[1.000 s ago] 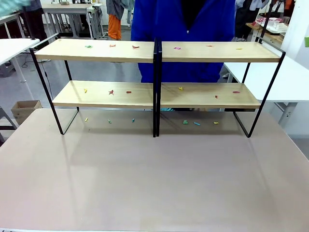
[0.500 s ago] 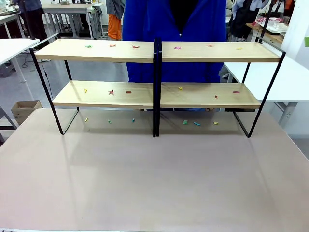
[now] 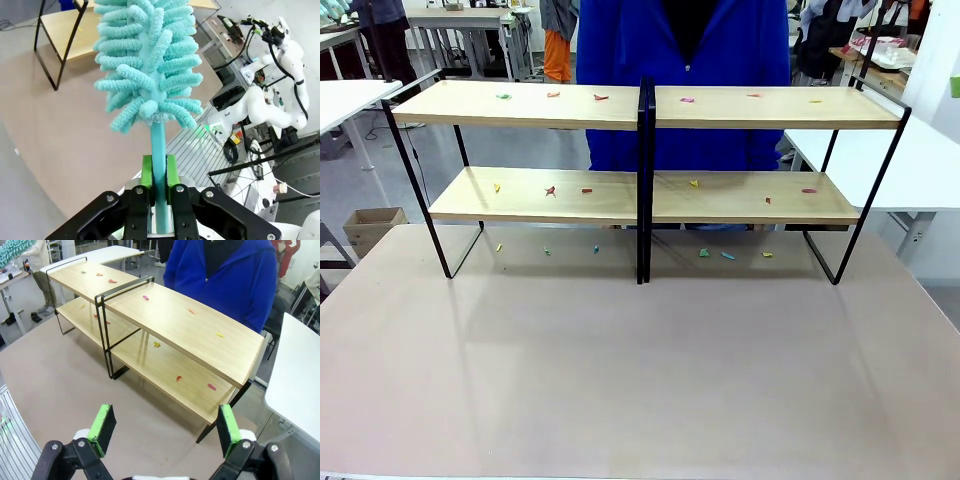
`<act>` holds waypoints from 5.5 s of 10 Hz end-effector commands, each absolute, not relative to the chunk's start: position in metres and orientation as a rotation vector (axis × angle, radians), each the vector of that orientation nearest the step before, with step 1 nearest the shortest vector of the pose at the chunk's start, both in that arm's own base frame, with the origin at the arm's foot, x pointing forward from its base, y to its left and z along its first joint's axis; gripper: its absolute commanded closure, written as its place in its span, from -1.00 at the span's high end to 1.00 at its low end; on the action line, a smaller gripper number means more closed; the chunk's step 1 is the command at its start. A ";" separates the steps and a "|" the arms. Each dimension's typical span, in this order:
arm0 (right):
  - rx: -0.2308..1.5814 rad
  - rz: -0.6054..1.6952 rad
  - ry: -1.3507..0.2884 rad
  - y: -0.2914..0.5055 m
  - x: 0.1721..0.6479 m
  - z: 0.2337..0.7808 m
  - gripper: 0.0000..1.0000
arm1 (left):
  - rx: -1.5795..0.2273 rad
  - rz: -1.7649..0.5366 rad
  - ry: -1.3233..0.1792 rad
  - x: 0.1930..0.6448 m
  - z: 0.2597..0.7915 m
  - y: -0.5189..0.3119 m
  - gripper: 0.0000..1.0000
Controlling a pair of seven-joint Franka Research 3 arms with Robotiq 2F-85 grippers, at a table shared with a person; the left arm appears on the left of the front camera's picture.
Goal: Clean the shelves.
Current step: Pick up the Duster when the human hands it over, then clean a randomly selected level of the Shelf with the Duster.
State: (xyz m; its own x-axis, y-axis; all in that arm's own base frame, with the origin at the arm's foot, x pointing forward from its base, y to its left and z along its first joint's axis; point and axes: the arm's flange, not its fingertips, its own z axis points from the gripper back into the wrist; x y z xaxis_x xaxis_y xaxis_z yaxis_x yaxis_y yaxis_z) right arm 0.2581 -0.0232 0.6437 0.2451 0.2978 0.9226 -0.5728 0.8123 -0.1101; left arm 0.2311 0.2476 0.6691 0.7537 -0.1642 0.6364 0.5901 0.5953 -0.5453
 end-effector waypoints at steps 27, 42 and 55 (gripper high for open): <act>0.270 0.607 -1.184 -0.023 0.258 0.644 1.00 | -0.453 -0.639 -0.196 0.267 0.553 0.009 -0.74; 0.270 0.607 -1.184 -0.023 0.258 0.644 1.00 | -0.120 -0.244 -0.295 0.364 0.530 -0.142 -0.74; 0.270 0.607 -1.184 -0.023 0.258 0.644 1.00 | -0.003 -0.246 -0.361 0.329 0.539 -0.087 -0.74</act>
State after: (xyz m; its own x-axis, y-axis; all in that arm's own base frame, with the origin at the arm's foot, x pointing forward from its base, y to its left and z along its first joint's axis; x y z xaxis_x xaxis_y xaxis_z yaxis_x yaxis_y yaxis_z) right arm 0.2581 -0.0231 0.6436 0.2453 0.2980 0.9225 -0.5730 0.8122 -0.1100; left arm 0.3368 -0.1065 0.5285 0.9026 -0.1541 0.4019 0.1171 0.9864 0.1153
